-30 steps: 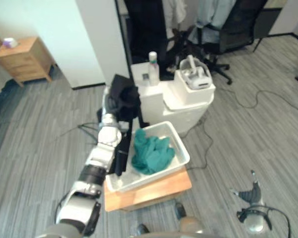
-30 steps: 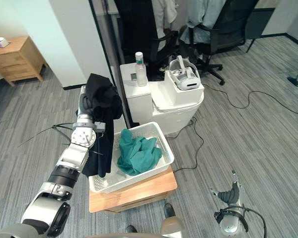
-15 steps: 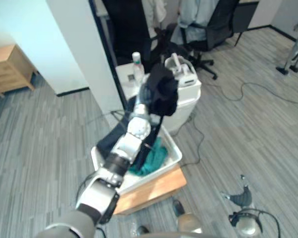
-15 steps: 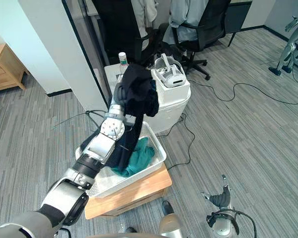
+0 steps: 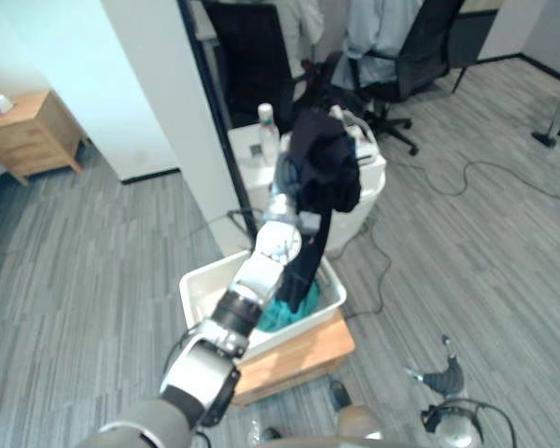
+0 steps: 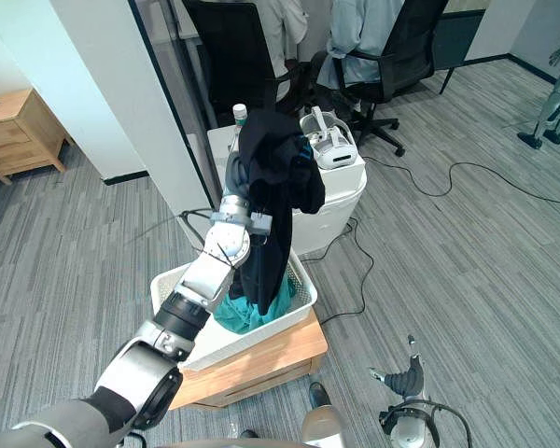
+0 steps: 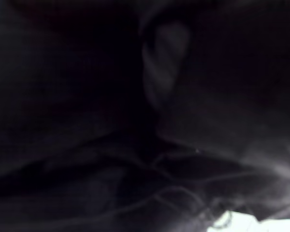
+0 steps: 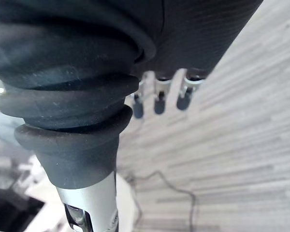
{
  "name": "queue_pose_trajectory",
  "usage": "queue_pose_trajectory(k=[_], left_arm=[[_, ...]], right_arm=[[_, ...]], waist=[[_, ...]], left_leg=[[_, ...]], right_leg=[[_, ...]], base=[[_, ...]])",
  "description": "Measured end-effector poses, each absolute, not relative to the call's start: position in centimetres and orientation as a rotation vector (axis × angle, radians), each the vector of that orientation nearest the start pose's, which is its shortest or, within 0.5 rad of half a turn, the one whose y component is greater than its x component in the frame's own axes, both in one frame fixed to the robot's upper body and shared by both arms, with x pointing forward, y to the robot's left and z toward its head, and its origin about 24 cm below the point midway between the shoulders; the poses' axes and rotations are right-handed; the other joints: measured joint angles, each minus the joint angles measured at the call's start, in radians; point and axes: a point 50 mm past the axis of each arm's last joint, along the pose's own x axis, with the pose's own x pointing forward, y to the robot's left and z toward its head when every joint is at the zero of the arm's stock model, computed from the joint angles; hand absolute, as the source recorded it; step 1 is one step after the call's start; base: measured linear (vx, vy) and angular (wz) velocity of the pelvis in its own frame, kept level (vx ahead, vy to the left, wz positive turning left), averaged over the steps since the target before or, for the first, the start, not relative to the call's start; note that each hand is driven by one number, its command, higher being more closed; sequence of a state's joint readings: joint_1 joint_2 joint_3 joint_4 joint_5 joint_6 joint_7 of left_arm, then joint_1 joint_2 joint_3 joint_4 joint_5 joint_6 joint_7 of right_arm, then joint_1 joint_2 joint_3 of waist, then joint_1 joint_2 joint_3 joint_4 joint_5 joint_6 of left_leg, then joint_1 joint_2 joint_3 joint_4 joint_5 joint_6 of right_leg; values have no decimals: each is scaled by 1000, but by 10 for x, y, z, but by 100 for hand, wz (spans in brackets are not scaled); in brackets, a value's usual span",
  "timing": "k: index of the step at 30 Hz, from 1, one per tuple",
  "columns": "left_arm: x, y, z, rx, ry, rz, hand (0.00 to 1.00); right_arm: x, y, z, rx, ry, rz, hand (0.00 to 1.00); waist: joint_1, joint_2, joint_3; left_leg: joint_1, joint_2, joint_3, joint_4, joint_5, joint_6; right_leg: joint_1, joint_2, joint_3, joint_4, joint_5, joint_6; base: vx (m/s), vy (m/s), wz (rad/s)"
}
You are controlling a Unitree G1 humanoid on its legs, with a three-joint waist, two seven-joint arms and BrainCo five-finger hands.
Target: Tidy the bed and pick cloth on bed and put in laundry
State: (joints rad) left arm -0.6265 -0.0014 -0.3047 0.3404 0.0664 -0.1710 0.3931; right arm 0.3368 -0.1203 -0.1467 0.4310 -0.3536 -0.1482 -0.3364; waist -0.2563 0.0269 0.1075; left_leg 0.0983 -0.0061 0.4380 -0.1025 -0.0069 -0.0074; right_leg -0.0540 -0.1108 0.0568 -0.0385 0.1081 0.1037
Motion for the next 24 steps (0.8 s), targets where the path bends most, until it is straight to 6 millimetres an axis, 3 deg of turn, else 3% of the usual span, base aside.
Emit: queue_pose_trajectory(k=[4,9,13,18,19,21,24], left_arm=[[324,55,120,109,-348,-71,100],[335,78,80,339,-170,-24,100],[357,105,77,473,-72,76,100],[371,129,77,562,-11,157,100],[373,132,78,568,0,171,0],[376,141,75,575,37,196,0],[372,154,54,540,156,225,0]], right_arm=[[108,-233,-97,-474,633,-407,0],[96,-220,-111,-315,717,-442,0],[92,-212,-118,-255,752,-440,0],[89,-209,-120,-218,764,-448,0],[89,-209,-120,-211,763,-451,0],[92,-208,-119,-207,753,-445,0],[93,-208,-119,-188,747,-452,0]], waist=[[6,-2,1],[24,-16,31],[20,-16,98],[20,-20,134],[22,-22,139],[24,-27,160],[26,-28,170]], left_leg=[[-10,0,-6,0,0,0],[-36,2,9,0,-5,7],[-63,15,116,2,5,-6],[-70,15,145,8,6,-7],[-75,15,153,8,6,-7],[-76,16,159,8,5,-7],[-84,22,181,8,5,-7]], right_leg=[[-6,-1,-6,0,0,0],[-26,-4,-11,8,-1,1],[-93,-12,-7,56,-12,3],[-117,-11,3,74,-17,7],[-128,-10,7,76,-19,7],[-133,-8,15,83,-27,6],[-156,1,30,93,-30,6]], base=[[-2,-31,7],[-14,-25,4],[14,-22,4],[35,-27,-11],[42,-43,-11],[42,-59,-13],[43,-67,-19]])
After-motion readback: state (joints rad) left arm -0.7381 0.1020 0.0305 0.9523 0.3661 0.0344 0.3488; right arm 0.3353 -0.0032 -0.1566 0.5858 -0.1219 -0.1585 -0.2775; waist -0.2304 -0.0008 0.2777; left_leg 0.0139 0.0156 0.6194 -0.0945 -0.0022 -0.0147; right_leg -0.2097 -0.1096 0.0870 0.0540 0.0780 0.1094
